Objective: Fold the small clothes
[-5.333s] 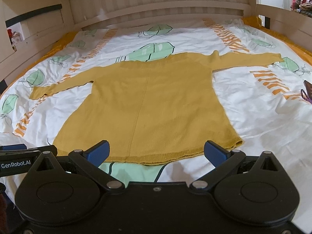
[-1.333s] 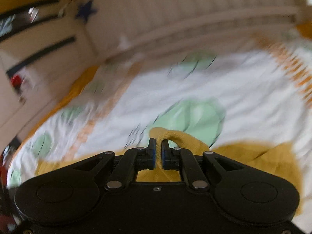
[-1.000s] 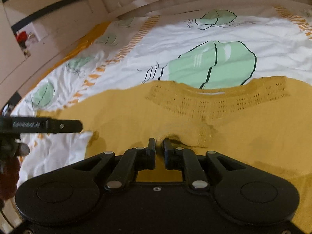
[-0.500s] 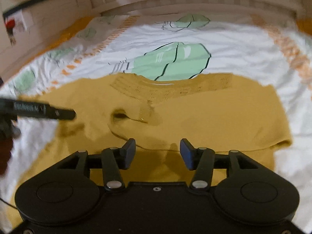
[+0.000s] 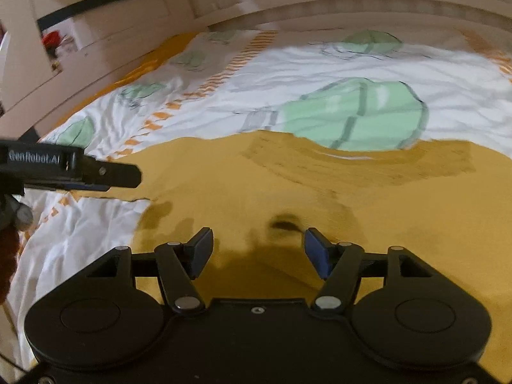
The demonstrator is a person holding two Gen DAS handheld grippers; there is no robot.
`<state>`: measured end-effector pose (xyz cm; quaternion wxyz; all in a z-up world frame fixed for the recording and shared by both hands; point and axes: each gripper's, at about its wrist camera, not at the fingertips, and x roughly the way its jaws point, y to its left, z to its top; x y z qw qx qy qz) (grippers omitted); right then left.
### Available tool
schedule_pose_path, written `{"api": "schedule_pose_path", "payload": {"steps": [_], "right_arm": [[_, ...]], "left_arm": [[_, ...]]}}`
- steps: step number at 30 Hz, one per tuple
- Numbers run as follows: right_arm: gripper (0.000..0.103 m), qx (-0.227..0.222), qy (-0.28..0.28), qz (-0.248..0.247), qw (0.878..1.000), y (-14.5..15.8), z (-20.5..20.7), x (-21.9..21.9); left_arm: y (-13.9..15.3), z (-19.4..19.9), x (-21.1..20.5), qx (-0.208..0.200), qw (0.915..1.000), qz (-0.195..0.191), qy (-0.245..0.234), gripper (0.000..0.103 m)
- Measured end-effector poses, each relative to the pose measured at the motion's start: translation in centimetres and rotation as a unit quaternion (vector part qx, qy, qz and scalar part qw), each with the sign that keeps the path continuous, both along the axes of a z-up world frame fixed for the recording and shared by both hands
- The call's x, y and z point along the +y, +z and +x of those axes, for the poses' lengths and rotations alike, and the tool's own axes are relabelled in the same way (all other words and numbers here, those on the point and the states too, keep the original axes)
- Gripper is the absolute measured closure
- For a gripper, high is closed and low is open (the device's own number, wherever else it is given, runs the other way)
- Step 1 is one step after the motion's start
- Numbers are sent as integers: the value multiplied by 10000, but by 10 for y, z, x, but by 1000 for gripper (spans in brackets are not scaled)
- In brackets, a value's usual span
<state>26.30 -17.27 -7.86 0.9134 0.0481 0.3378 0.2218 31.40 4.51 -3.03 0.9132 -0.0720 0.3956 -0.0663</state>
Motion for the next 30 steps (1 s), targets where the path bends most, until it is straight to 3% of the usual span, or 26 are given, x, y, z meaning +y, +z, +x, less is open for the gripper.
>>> {"api": "schedule_pose_path", "payload": {"steps": [4, 8, 12, 16, 22, 24, 30], "right_arm": [[29, -142, 514, -275, 9982, -3, -4, 43], [30, -248, 1222, -531, 9908, -6, -25, 71], [30, -399, 1494, -900, 9839, -3, -49, 79], [28, -356, 1188, -976, 9875, 10, -63, 51], [18, -157, 506, -1322, 9898, 22, -75, -6], [10, -101, 254, -1470, 9888, 22, -76, -22], [0, 128, -290, -1208, 9922, 14, -66, -46]], "left_arm": [[8, 1, 11, -44, 9998, -132, 114, 37], [13, 2, 19, -119, 9995, -140, 244, 37], [10, 4, 23, -12, 9996, -159, 243, 37], [3, 6, 25, 174, 9993, -286, 173, 37], [-15, 10, 17, 497, 9978, -443, -6, 37], [-23, 12, 10, 596, 9971, -449, -115, 37], [-41, 11, -17, 651, 9966, -277, -424, 37]]}}
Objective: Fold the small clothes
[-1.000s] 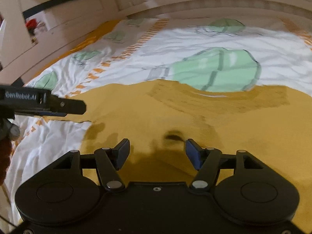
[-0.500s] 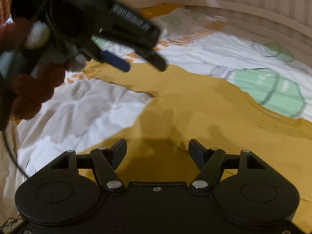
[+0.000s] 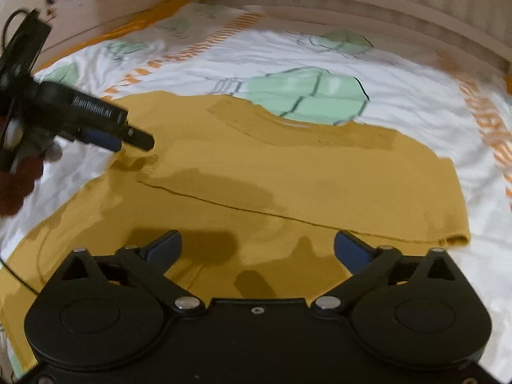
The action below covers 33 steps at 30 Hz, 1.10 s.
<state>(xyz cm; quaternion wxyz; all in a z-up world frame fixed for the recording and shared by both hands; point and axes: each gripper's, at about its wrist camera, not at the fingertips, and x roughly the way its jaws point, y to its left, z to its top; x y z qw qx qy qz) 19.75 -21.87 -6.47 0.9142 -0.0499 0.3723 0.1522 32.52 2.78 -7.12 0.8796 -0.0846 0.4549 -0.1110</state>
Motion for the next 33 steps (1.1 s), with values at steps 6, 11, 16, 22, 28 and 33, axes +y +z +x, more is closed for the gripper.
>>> {"api": "schedule_pose_path", "payload": {"steps": [6, 11, 16, 22, 28, 33], "right_arm": [[0, 373, 96, -45, 9992, -9, 5, 5], [0, 502, 208, 87, 9985, -9, 7, 7], [0, 563, 175, 219, 9980, -8, 6, 6], [0, 623, 117, 291, 9976, -7, 7, 4], [0, 736, 130, 509, 9959, -2, 6, 4], [0, 680, 186, 584, 9958, 6, 4, 6]], "left_arm": [[-23, 2, -14, 46, 9999, 102, -65, 37], [-29, 4, -14, -10, 9999, 147, -32, 36], [-29, 9, -11, -73, 9999, -148, 31, 36], [-31, 16, -12, -111, 9968, -789, -83, 38], [-31, 19, -17, -107, 9988, -475, 8, 100], [-1, 14, -12, -702, 9969, -357, -8, 100]]}}
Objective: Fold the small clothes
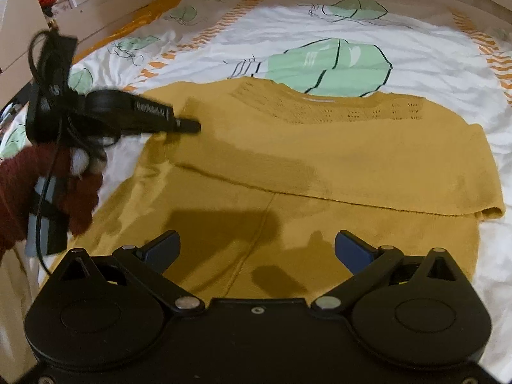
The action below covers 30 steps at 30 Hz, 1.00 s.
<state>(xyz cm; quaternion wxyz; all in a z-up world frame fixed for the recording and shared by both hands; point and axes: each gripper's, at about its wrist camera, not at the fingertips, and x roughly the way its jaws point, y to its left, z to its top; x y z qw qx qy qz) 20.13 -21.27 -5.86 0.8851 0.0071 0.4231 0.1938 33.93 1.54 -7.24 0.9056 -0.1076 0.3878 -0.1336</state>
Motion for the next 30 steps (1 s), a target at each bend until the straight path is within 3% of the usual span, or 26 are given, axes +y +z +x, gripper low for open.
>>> {"api": "schedule_pose_path", "payload": {"steps": [4, 9, 17, 23, 26, 28, 30], "right_arm": [[0, -20, 23, 54, 10000, 4, -3, 0], [0, -62, 19, 133, 9999, 10, -4, -1], [0, -94, -62, 225, 9997, 14, -4, -6], [0, -17, -140, 285, 9995, 13, -1, -11], [0, 68, -190, 304, 9993, 10, 1, -12], [0, 105, -210, 324, 9992, 9, 2, -13], [0, 114, -229, 334, 9991, 8, 2, -13]], "left_arm": [[31, -2, -2, -604, 9977, 292, -70, 100], [52, 12, 1, -800, 9949, 613, 75, 100], [30, 31, 15, -484, 9931, 1009, 342, 100], [6, 38, 21, -143, 9934, 1075, 369, 97], [-10, 44, 27, 211, 9946, 928, 421, 91], [-24, 48, 32, 528, 9954, 725, 340, 72], [-30, 45, 37, 447, 9975, 512, 202, 63]]}}
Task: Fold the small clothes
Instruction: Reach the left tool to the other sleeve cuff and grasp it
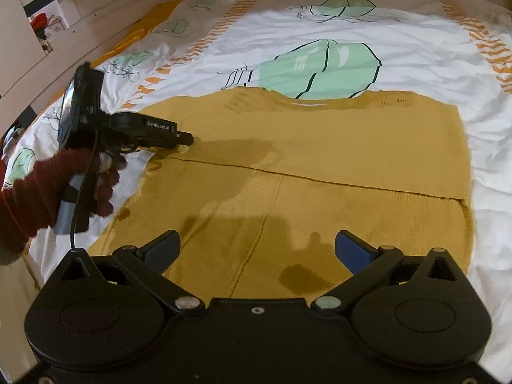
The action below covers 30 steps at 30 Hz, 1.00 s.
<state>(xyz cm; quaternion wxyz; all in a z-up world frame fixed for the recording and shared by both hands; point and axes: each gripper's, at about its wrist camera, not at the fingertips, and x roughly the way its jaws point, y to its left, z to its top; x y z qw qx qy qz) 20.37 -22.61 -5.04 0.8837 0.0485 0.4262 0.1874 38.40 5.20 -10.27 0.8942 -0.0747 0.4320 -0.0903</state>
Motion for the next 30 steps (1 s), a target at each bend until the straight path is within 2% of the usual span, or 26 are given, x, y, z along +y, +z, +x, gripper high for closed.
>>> {"api": "schedule_pose_path", "payload": {"steps": [4, 6, 9, 14, 17, 21, 30], "right_arm": [[0, 11, -26, 19, 10000, -3, 3, -1], [0, 41, -55, 87, 9999, -6, 5, -3], [0, 50, -155, 339, 9993, -7, 9, -8], [0, 122, -493, 1066, 9930, -10, 14, -22], [0, 85, -652, 1243, 9901, -12, 15, -26], [0, -62, -698, 1214, 9901, -15, 18, -24], [0, -255, -547, 1338, 9892, -21, 22, -10]], "left_arm": [[1, -9, 2, -141, 9998, -4, -127, 60], [5, -13, 10, -166, 9997, -148, -36, 60], [14, -18, 29, -268, 9991, -155, 292, 60], [24, -28, 90, -430, 9928, -205, 1097, 60], [27, -36, 133, -511, 9834, -225, 1727, 60], [33, -48, 191, -716, 9627, -300, 2591, 60], [34, -56, 284, -915, 9240, -423, 3689, 59]]}}
